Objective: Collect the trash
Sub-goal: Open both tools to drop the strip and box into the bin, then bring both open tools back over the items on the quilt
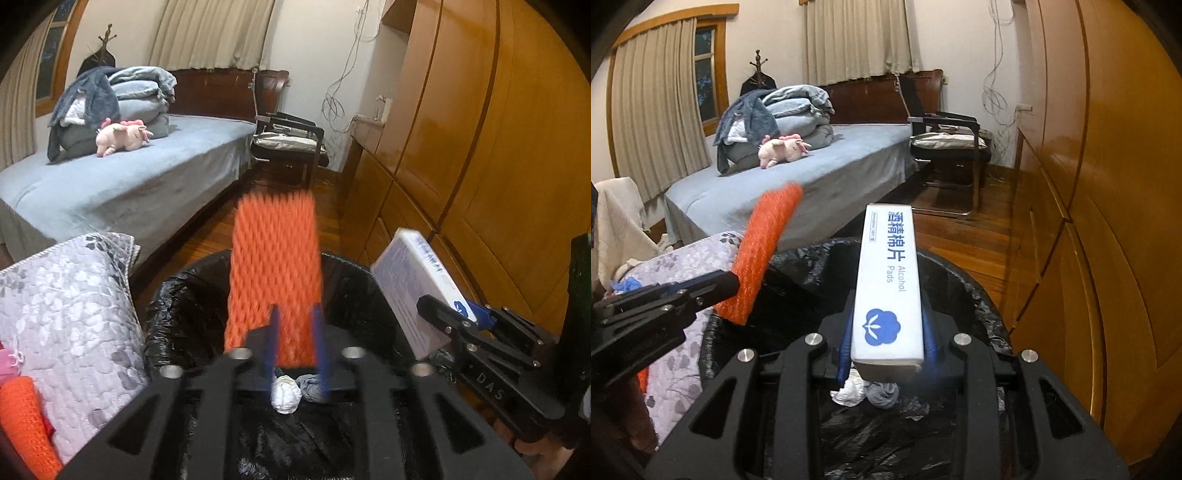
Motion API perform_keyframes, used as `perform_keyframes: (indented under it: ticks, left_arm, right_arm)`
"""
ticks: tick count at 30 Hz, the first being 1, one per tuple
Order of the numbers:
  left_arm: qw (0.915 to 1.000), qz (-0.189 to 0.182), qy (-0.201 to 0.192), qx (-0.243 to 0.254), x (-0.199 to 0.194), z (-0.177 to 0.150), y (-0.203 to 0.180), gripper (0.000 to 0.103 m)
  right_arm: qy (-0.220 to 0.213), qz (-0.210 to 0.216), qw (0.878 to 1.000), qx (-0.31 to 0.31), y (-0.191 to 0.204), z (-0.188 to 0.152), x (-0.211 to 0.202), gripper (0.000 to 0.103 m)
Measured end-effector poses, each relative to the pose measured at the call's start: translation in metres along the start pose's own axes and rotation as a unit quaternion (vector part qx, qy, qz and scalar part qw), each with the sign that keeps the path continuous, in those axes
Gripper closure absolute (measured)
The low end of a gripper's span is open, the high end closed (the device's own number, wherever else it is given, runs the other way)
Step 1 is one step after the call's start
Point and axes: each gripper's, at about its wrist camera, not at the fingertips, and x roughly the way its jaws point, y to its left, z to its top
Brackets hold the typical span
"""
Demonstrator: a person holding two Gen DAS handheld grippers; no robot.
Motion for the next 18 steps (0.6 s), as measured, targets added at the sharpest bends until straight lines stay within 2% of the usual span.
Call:
perform_keyframes:
  ticks: [1,2,4,6,7,8,10,14,18]
  left_arm:
    - [1.0,0.0,-0.001,-0.003,0.0,0.0,0.001,0.063]
    - [1.0,0.001,-0.004,-0.005,-0.001,0.0,0.003,0.057]
    - [0.9999,0.003,-0.006,-0.009,-0.006,0.0,0.007,0.051]
    - [0.9998,0.011,-0.011,-0.014,-0.01,0.0,0.011,0.042]
    - [0.9996,0.018,-0.015,-0.017,-0.016,-0.001,0.015,0.034]
    - [0.9993,0.024,-0.019,-0.02,-0.02,-0.001,0.018,0.026]
    - [0.9987,0.036,-0.028,-0.024,-0.028,-0.001,0.024,0.018]
    - [0.9966,0.062,-0.04,-0.036,-0.05,-0.005,0.042,0.009]
    - [0.9923,0.1,-0.057,-0.046,-0.079,-0.012,0.062,0.006]
  right_arm:
    - [0.001,-0.003,1.0,0.001,-0.001,0.0,0.001,0.062]
    - [0.0,-0.005,1.0,0.002,-0.001,-0.002,0.002,0.055]
    - [-0.001,-0.007,1.0,0.002,-0.002,-0.003,0.002,0.049]
    - [-0.003,-0.009,1.0,0.004,-0.001,-0.004,0.002,0.034]
    - [-0.005,-0.012,1.0,0.007,-0.001,-0.004,0.001,0.017]
    - [-0.009,-0.017,1.0,0.01,0.0,-0.003,0.0,0.007]
    - [-0.013,-0.019,1.0,0.012,0.003,-0.001,-0.003,0.006]
    - [-0.01,-0.008,1.0,0.006,0.016,0.003,-0.005,0.005]
    - [-0.015,0.008,1.0,-0.004,0.036,0.006,-0.01,0.005]
